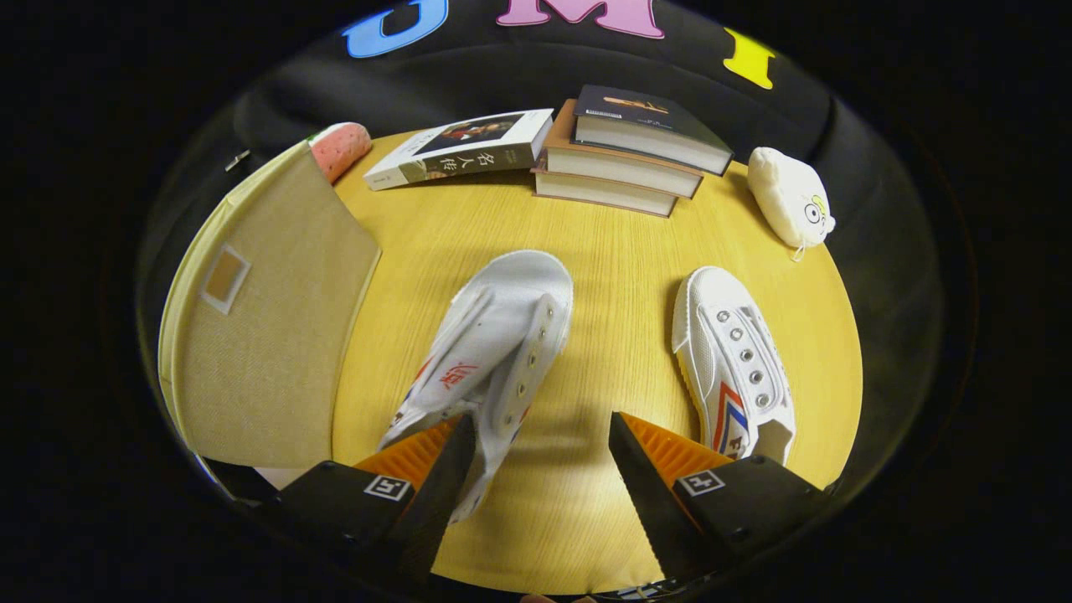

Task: Open the storage box then place both shoes into the box .Put the left shoe in first, then the right shoe, with the right side of both shoes facing outward in a uniform manner.

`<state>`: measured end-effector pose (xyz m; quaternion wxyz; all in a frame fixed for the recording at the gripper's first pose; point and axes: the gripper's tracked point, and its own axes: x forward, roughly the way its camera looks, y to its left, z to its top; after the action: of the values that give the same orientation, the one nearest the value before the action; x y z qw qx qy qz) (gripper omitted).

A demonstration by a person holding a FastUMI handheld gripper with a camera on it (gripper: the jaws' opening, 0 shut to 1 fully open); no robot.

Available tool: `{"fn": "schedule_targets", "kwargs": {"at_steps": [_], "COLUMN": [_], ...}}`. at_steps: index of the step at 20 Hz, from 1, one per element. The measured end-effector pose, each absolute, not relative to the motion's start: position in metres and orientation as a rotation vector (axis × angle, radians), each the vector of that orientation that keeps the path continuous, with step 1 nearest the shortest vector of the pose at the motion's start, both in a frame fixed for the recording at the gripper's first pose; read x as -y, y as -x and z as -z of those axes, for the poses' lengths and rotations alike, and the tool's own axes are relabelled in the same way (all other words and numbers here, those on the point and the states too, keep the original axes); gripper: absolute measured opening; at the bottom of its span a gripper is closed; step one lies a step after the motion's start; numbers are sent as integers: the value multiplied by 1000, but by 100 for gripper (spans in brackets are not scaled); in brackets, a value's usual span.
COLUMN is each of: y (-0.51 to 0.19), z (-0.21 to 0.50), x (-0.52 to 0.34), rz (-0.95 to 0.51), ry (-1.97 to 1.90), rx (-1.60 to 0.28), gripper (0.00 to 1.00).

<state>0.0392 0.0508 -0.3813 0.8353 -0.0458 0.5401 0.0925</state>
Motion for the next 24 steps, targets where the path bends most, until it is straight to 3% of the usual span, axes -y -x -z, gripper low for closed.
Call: {"fn": "schedule_targets", "kwargs": {"at_steps": [5, 10, 12, 13, 14, 15, 18, 24], "y": [-54, -57, -58, -59, -61, -60, -59, -61], "z": [394, 400, 399, 397, 400, 399, 392, 335], "x": [-61, -77, -74, -72, -73, -69, -67, -63], "rz": [-180, -177, -174, -156, -137, -126, -130, -102], "ry": [19, -110, -122, -147, -190, -218, -224, -359], "rx": [-1160, -1215, -1215, -1215, -1219, -1229, -1215, -1164], "gripper": [95, 42, 31, 30, 16, 12, 6, 6]}}
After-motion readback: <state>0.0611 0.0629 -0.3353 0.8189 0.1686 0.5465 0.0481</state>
